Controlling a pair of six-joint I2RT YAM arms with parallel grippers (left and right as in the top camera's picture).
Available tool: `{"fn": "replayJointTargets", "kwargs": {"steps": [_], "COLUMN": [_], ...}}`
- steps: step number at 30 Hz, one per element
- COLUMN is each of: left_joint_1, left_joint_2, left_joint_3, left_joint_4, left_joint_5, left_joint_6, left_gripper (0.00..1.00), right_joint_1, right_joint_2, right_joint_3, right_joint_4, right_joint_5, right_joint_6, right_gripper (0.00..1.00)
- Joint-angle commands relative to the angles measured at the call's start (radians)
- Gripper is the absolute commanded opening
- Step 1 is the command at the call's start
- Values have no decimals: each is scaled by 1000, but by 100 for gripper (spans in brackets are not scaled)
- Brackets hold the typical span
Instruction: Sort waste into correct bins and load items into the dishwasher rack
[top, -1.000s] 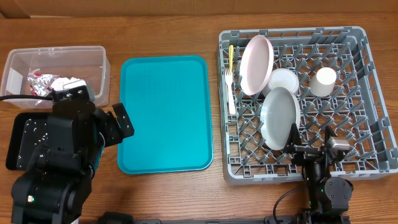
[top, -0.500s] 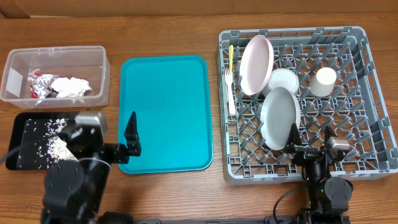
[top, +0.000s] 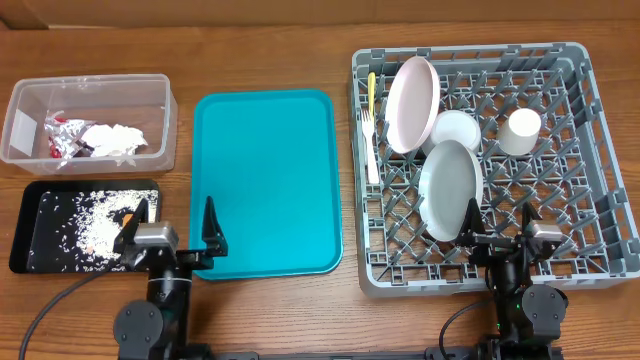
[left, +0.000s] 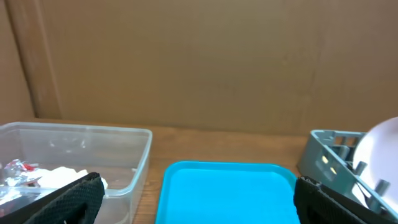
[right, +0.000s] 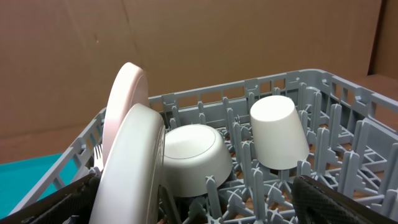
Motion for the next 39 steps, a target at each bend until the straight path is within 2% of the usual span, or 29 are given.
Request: {"fn": "replayJointTargets", "kwargs": {"steps": [1,15,19,23,39], "left_joint_1": [33,78,101,122,124], "left_joint_2": [-67,-102,-102,-102,-101], "left_joint_3": [-73,-242,-241,-240,-240], "left_joint_4": [49,214,161,32,36], "left_joint_5": [-32,-31,-32,-57,-57], "left_joint_6": [25,24,6,-62,-72], "left_gripper": [100,100,100,100,100], "right_joint_1": [-3,-3,-3,-3,-3], "right_joint_2": [-10,-10,-10,-10,-10], "right_joint_3": [-10,-10,-10,-10,-10], "right_joint_4": [6,6,6,6,6], "right_joint_5": [16,16,16,16,16], "right_joint_6": [-7,-7,-7,-7,-7], "right_gripper": [100,100,100,100,100]}}
